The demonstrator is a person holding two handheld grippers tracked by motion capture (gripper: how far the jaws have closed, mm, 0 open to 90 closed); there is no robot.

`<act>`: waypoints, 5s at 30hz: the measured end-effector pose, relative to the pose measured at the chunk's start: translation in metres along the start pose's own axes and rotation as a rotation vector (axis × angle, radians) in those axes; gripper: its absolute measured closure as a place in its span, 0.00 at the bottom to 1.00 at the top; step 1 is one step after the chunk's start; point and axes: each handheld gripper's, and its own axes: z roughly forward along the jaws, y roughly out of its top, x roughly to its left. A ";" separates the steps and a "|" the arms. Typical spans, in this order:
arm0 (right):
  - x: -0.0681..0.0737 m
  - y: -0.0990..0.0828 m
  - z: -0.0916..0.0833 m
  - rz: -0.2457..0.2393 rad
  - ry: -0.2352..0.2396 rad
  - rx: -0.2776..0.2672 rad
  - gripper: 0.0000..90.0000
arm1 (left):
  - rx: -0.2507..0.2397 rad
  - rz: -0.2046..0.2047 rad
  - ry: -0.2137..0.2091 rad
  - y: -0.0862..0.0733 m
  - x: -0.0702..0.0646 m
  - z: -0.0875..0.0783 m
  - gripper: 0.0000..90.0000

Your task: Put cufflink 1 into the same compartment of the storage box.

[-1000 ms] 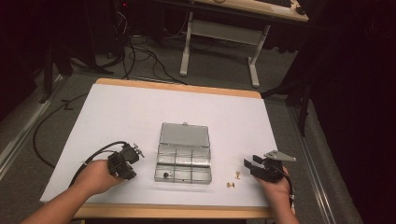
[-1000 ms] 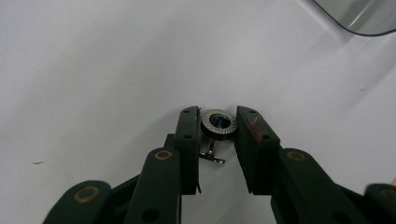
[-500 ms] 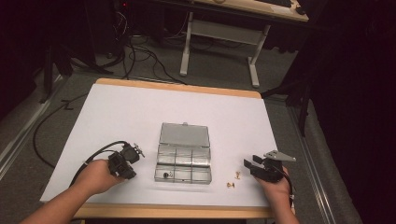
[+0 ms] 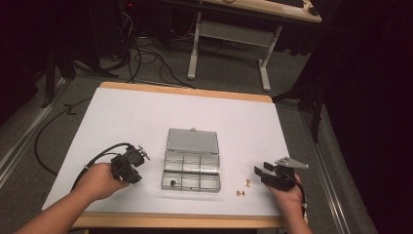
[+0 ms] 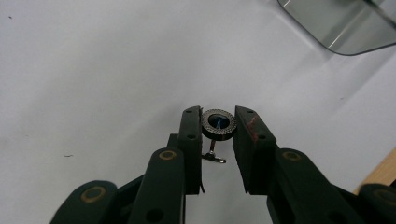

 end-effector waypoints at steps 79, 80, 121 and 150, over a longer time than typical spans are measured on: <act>0.000 0.000 -0.001 0.004 0.013 0.002 0.54 | -0.033 0.145 -0.074 0.089 -0.059 0.000 0.82; 0.000 0.000 -0.001 0.005 0.013 0.001 0.54 | -0.028 0.143 -0.077 0.089 -0.058 0.002 0.82; -0.001 0.000 0.000 0.000 0.015 0.004 0.54 | 0.019 0.127 -0.095 0.087 -0.057 0.024 0.81; 0.000 0.000 0.001 0.006 0.009 0.007 0.54 | -0.017 0.088 -0.078 0.088 -0.051 0.005 0.74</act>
